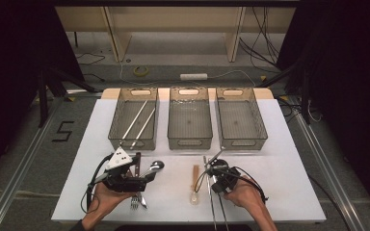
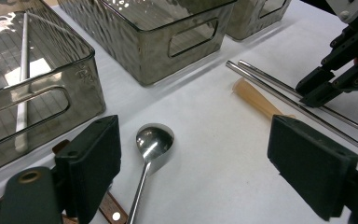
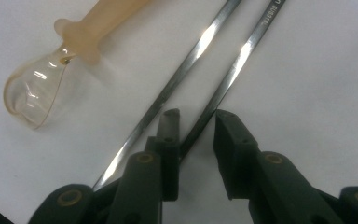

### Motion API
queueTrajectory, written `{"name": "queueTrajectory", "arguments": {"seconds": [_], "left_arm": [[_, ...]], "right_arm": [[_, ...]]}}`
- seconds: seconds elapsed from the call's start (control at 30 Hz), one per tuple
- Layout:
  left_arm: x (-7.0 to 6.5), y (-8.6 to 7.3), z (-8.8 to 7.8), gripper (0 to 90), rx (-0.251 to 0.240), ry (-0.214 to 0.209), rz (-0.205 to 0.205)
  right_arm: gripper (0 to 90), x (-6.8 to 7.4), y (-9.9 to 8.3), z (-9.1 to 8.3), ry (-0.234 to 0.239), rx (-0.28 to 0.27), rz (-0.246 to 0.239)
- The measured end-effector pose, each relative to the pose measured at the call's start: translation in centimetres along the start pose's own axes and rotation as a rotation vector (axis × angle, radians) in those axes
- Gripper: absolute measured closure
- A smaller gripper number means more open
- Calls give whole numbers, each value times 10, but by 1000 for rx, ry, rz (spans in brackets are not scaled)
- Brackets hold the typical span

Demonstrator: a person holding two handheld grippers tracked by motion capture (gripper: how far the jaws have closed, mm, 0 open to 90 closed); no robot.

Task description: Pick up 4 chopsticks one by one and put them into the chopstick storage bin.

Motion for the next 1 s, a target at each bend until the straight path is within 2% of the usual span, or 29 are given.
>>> {"name": "queueTrajectory", "arguments": {"seconds": [0.23,0.4,0.57,0.67,0.77,1.0], "left_arm": [[0,0,0,169,0,3,2],[1,0,-1,169,0,4,5],[0,0,0,169,1,0,3],[3,-1,0,169,7,5,3],[3,0,0,169,1,4,-3],[-1,-1,1,170,12,-4,11]], "right_arm": [[775,-2,0,0,-7,-14,3],[813,-3,-1,0,-10,-30,31],[850,-5,-1,0,-18,-39,38],[857,-6,-1,-1,-7,-42,50],[860,-7,-1,-1,0,-52,50],[862,-9,-1,-5,-3,-66,34]]}}
Point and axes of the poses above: each handheld gripper's, and its own axes: z roughly forward along the jaws, y roughly out of its top, x roughly to its left, the point moved 10 cm from there along z, roughly forward along the jaws, and after that the axes turned 7 degrees about -z, right-handed, at the moved point
